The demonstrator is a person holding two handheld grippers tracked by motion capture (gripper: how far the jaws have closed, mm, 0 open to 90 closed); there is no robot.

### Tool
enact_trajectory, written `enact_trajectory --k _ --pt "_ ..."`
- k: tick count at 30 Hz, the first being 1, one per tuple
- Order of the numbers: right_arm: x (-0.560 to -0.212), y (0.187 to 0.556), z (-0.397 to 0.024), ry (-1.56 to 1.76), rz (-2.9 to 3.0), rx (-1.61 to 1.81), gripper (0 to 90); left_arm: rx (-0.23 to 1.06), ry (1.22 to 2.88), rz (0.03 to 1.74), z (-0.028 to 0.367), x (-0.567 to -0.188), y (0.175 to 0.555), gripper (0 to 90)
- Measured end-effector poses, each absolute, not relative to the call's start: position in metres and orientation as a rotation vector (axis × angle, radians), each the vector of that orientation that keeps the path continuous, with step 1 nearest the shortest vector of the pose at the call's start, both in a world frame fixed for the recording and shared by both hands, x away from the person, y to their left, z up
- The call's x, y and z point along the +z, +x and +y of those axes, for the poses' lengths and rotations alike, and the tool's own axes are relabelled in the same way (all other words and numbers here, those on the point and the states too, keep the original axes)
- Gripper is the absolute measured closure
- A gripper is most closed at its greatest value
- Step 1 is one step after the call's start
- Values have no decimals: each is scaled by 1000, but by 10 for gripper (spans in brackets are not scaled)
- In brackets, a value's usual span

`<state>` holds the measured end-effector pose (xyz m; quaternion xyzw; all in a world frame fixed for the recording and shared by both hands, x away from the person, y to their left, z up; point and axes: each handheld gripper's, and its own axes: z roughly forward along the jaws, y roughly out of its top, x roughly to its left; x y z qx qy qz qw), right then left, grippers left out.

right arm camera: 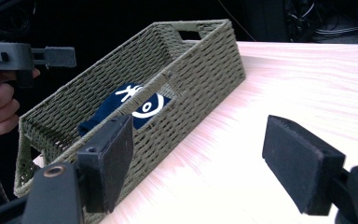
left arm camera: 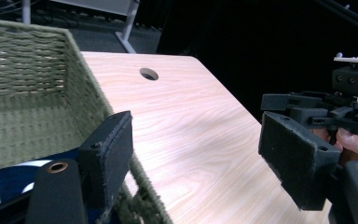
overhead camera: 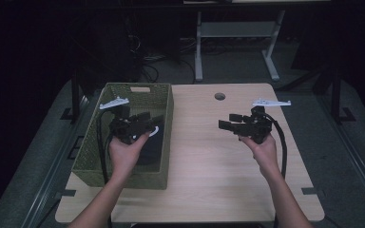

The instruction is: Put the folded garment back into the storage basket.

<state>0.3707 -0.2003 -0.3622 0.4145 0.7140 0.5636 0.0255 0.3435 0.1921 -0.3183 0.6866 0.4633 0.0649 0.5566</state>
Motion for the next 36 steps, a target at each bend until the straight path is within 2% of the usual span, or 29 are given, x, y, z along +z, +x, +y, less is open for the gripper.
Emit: enact_trajectory --k 36 --pt "-389 338 -300 1463 2075 1583 235 62 1707 913 101 -321 334 250"
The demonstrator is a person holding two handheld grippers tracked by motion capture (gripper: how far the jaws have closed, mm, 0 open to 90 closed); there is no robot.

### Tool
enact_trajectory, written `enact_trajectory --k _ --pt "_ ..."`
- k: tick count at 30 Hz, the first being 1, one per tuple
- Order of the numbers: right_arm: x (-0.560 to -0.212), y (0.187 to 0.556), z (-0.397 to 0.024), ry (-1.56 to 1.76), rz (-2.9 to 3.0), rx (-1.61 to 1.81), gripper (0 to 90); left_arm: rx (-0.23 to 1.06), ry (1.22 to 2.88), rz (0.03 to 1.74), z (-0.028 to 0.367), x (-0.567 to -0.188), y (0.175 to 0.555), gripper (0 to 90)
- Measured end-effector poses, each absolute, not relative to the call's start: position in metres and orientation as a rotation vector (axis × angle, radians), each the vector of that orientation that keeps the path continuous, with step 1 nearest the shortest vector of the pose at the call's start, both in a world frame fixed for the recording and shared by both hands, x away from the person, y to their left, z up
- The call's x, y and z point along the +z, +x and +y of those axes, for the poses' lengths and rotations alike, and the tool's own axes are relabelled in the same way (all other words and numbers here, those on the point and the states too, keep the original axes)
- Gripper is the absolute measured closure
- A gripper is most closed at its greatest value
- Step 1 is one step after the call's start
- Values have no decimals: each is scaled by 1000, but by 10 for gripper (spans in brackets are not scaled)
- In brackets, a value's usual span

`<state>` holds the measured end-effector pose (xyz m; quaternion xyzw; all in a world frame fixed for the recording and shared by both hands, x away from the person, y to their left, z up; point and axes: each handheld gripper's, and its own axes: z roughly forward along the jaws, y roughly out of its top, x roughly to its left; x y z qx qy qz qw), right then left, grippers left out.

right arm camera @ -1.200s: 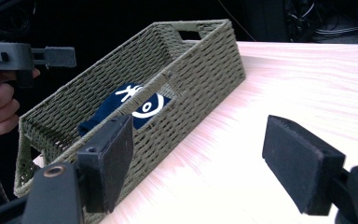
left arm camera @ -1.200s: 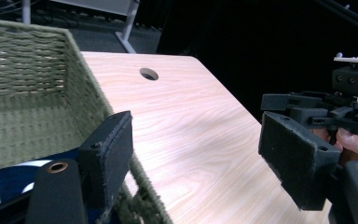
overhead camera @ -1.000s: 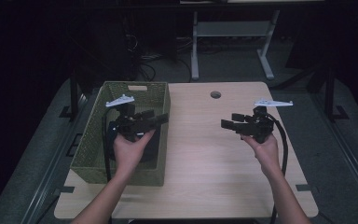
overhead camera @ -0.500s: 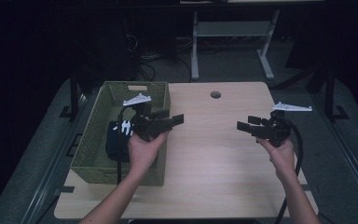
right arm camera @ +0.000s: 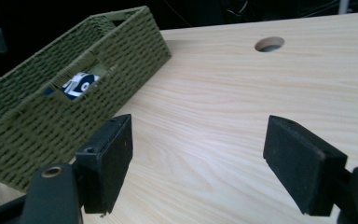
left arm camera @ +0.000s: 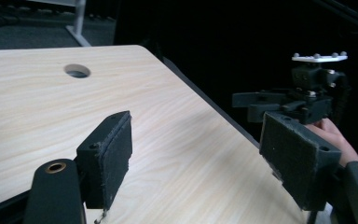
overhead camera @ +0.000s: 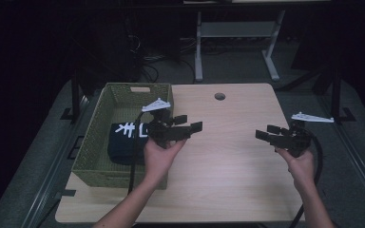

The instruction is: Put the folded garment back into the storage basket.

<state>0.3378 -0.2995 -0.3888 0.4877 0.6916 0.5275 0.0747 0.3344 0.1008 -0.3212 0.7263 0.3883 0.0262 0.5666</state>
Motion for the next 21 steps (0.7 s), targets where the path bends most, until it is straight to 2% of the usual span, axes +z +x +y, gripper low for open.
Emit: enact_trajectory --k 13,21 --pt "-411 306 -319 1469 2052 1507 235 -13 1744 810 66 -342 312 250" --pt "-432 274 -320 1437 2010 1521 234 -7 1791 734 54 -364 286 239"
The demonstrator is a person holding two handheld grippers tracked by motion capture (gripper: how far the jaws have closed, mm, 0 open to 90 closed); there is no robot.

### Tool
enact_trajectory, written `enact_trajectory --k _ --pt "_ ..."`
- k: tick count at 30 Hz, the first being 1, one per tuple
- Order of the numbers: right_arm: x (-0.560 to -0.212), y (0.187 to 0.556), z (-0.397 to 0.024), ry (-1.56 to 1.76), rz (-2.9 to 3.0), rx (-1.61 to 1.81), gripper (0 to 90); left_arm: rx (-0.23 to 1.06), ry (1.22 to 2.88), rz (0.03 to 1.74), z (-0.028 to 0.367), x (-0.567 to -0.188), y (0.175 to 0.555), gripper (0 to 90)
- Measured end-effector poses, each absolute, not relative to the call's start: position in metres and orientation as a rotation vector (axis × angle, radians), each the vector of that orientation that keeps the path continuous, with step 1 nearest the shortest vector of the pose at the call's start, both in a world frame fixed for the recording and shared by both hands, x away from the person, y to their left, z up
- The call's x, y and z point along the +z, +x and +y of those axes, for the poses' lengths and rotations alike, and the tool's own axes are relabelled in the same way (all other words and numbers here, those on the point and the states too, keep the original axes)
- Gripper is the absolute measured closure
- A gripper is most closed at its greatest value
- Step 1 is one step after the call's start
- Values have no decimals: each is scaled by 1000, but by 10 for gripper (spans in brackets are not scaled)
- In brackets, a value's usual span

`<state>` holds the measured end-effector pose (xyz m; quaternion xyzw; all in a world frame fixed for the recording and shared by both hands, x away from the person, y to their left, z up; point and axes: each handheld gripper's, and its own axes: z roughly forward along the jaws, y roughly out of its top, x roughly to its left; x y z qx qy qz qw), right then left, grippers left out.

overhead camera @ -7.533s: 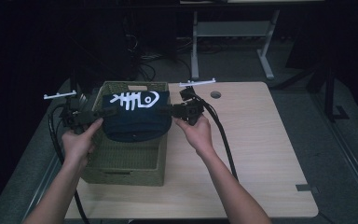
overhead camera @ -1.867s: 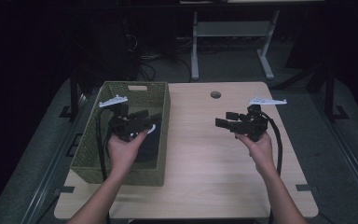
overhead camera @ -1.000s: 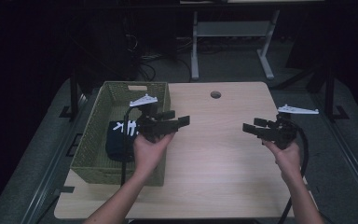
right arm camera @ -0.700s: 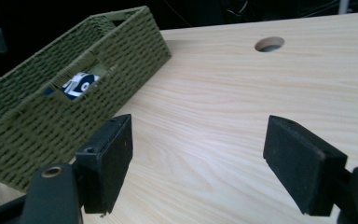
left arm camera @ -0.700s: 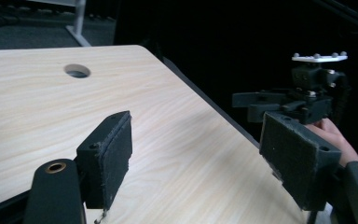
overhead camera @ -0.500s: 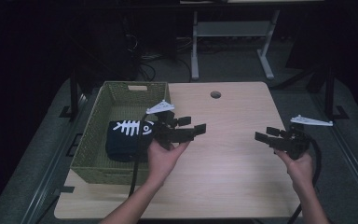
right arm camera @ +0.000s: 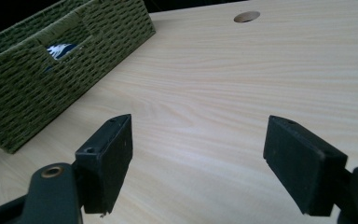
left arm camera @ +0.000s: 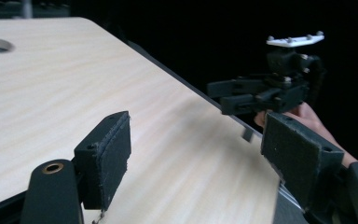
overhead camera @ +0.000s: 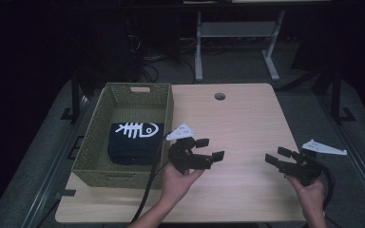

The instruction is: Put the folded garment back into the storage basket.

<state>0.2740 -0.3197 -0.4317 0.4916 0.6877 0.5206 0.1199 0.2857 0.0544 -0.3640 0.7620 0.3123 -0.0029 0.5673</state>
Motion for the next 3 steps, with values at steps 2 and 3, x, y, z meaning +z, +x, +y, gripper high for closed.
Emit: enact_trajectory --k 2,3 --pt "-439 265 -319 1421 1966 1540 234 3 1809 707 51 -370 276 239" --pt "-441 263 -319 1421 1957 1551 234 -3 1811 688 51 -376 269 238"
